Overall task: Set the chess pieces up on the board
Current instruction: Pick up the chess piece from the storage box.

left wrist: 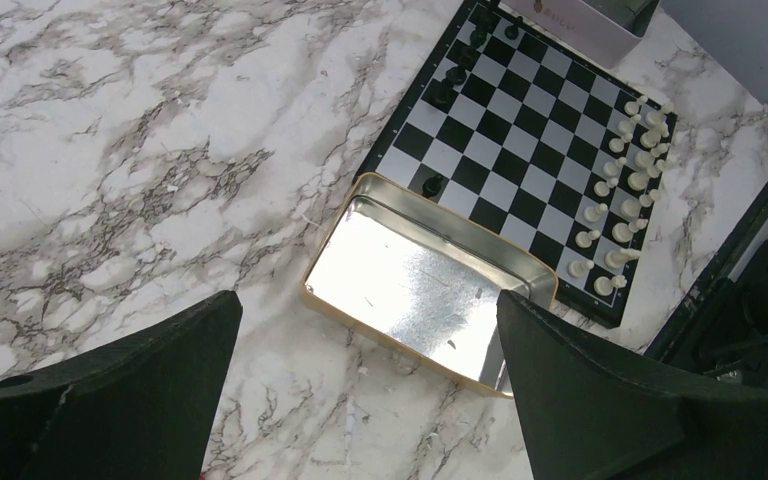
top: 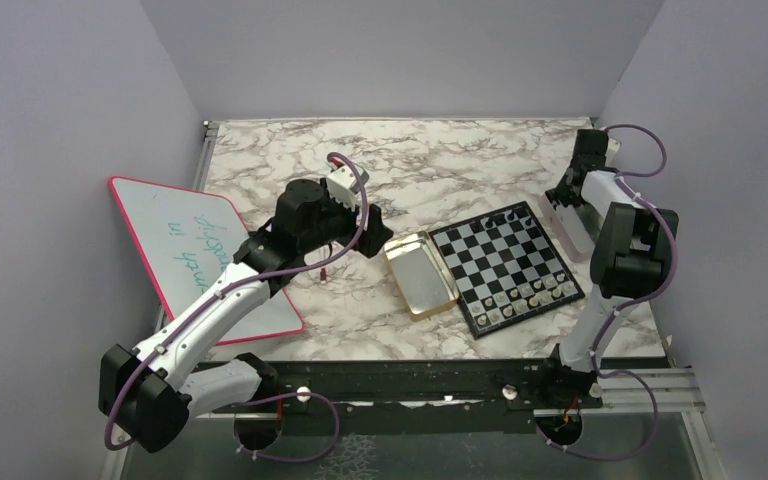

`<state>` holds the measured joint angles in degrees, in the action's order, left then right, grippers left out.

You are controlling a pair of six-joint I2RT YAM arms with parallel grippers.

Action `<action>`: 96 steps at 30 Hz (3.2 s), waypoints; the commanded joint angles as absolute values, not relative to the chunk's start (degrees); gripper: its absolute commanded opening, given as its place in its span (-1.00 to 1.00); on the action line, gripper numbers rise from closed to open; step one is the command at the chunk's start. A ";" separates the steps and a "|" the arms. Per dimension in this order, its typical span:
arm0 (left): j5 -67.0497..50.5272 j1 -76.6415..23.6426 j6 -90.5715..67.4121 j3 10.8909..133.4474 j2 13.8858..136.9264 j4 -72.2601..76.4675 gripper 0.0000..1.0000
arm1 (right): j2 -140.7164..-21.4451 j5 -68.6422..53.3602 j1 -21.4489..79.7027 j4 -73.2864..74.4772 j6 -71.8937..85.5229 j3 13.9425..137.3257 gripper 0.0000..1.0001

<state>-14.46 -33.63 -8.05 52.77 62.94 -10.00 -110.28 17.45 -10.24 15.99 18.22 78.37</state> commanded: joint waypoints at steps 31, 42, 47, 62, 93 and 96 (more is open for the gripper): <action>-11.34 -34.10 -6.46 53.17 63.22 -10.90 0.98 | -115.30 11.94 -13.82 12.29 13.99 81.25 -0.49; -11.15 -34.01 -6.33 53.11 63.11 -10.90 0.98 | -114.96 10.66 -13.67 14.34 13.02 82.81 -0.50; -11.08 -34.01 -6.33 53.14 63.09 -10.90 0.98 | -115.81 9.70 -13.54 14.67 12.79 83.36 -0.50; -11.26 -34.01 -6.29 53.17 62.63 -10.99 0.98 | -119.07 9.65 -13.20 16.67 11.55 85.82 -0.52; -10.94 -34.01 -6.43 52.47 61.63 -10.02 0.98 | -103.01 16.49 -7.87 24.46 12.64 81.65 -0.99; -10.23 -34.01 -6.33 52.30 61.41 -10.02 0.98 | -99.85 14.03 -6.75 26.05 14.01 80.50 -0.99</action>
